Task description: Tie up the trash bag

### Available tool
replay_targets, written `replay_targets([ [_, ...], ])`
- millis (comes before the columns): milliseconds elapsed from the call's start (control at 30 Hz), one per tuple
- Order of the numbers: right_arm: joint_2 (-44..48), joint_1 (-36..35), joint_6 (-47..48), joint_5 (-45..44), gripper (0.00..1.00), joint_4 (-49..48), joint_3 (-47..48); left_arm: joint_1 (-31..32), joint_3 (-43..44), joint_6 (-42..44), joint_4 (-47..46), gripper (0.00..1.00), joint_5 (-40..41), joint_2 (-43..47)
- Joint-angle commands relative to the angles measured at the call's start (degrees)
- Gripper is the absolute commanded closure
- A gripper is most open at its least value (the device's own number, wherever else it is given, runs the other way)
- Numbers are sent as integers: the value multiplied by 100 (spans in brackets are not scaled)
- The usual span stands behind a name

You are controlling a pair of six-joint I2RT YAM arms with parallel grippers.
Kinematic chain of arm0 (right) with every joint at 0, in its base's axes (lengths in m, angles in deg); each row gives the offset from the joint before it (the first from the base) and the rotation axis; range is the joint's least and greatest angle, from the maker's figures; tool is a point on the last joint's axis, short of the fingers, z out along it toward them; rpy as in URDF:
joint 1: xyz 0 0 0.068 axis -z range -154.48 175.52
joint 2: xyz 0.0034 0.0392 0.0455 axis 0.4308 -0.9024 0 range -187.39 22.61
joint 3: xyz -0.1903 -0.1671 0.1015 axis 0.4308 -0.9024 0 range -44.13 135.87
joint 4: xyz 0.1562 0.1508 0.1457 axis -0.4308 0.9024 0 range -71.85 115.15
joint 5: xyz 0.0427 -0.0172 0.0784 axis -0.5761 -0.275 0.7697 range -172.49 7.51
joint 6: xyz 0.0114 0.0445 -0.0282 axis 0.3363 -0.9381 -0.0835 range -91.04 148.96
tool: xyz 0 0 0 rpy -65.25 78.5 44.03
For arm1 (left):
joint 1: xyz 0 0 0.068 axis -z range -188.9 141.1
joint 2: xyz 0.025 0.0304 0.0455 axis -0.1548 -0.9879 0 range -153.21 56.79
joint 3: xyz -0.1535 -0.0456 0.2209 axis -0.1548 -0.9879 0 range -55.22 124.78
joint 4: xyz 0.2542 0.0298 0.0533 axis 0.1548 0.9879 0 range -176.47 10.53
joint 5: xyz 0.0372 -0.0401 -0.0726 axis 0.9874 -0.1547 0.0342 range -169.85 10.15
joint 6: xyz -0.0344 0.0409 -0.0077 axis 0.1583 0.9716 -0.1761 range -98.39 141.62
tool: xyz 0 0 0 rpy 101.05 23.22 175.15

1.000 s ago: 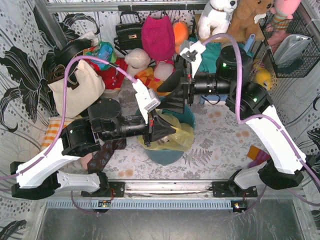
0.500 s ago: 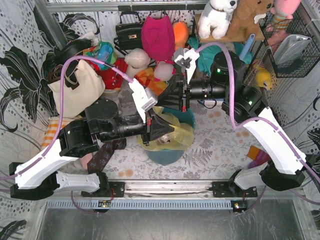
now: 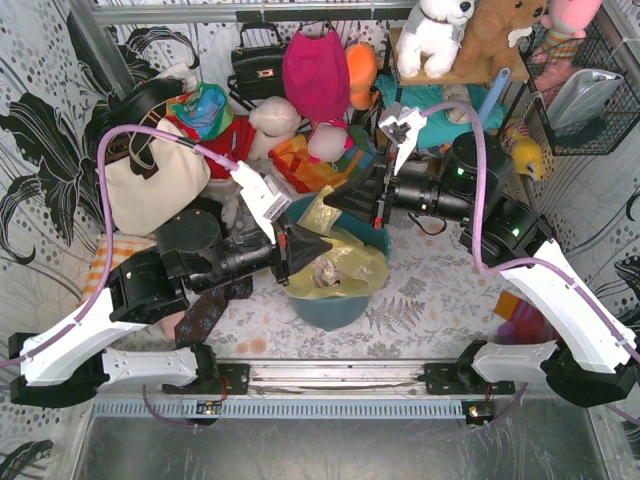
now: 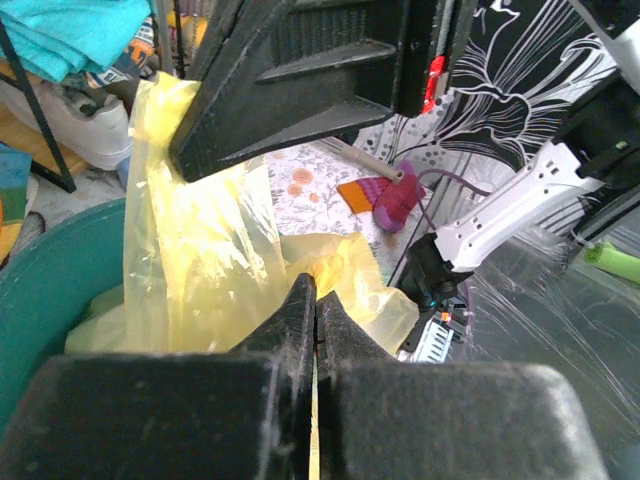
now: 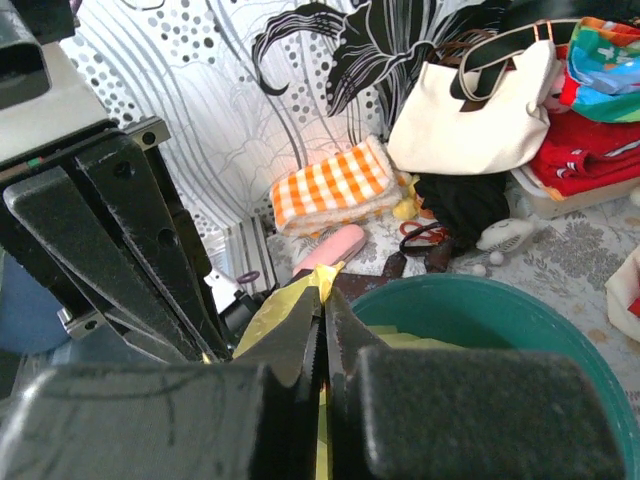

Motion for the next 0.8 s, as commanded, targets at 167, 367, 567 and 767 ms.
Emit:
replay_targets([
  [167, 506, -24, -583, -804, 100, -544, -677, 5, -187, 127, -735, 100, 750, 105],
  [367, 765, -33, -1025, -871, 100, -858, -1082, 5, -156, 149, -664, 100, 1071, -2],
  [567, 983, -52, -838, -718, 100, -1185, -1339, 4, -268, 96, -693, 100, 1149, 57],
  [767, 840, -53, -433, -700, 100, -1045, -982, 6, -324, 23, -601, 100, 1282, 80],
])
